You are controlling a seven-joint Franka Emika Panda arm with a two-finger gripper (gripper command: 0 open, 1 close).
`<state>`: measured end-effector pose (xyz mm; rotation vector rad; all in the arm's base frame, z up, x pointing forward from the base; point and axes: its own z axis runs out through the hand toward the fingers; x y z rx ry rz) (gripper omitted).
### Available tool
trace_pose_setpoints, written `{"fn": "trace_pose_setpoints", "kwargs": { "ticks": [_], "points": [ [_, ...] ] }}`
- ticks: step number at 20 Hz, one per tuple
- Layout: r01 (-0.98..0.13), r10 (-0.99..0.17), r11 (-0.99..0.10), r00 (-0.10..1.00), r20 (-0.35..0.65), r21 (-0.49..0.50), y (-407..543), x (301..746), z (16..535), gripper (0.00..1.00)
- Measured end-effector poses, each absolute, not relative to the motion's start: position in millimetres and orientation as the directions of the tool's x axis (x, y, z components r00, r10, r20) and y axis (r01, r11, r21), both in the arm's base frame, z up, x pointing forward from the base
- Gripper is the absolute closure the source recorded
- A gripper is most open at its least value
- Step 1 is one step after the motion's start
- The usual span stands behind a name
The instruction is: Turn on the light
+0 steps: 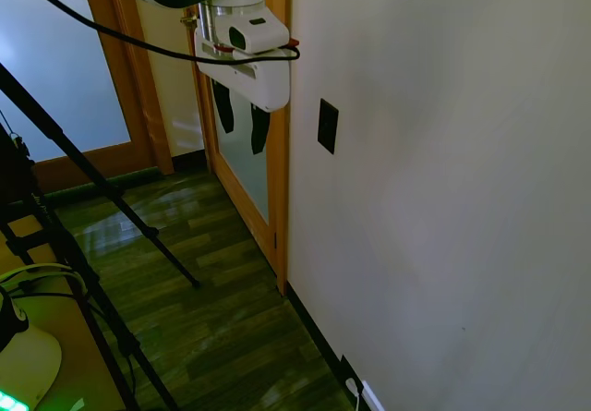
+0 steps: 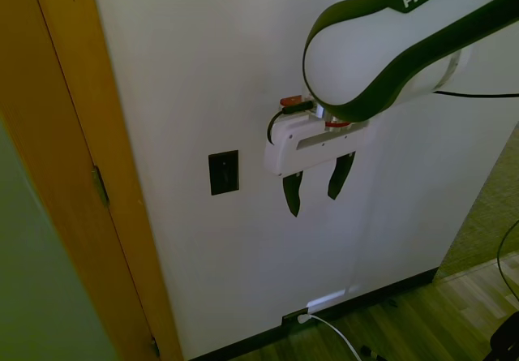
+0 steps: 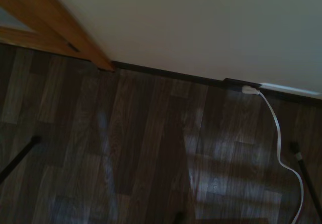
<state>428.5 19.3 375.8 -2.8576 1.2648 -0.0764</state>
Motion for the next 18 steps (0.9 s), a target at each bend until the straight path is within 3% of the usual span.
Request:
{"fn": "trace_pose_setpoints", "kwargs": {
  "ticks": [7,14,18],
  "points": [
    [-0.753,-0.758,-0.653,0.647,0.083,-0.087,29.5,453.8,372.3,0.0],
    [-0.75,-0.79,-0.613,0.584,0.187,-0.249,27.4,546.0,346.0,0.0],
    [-0.743,-0.792,-0.611,0.579,0.195,-0.274,32.8,591.8,329.7,0.0]
  ]
}}
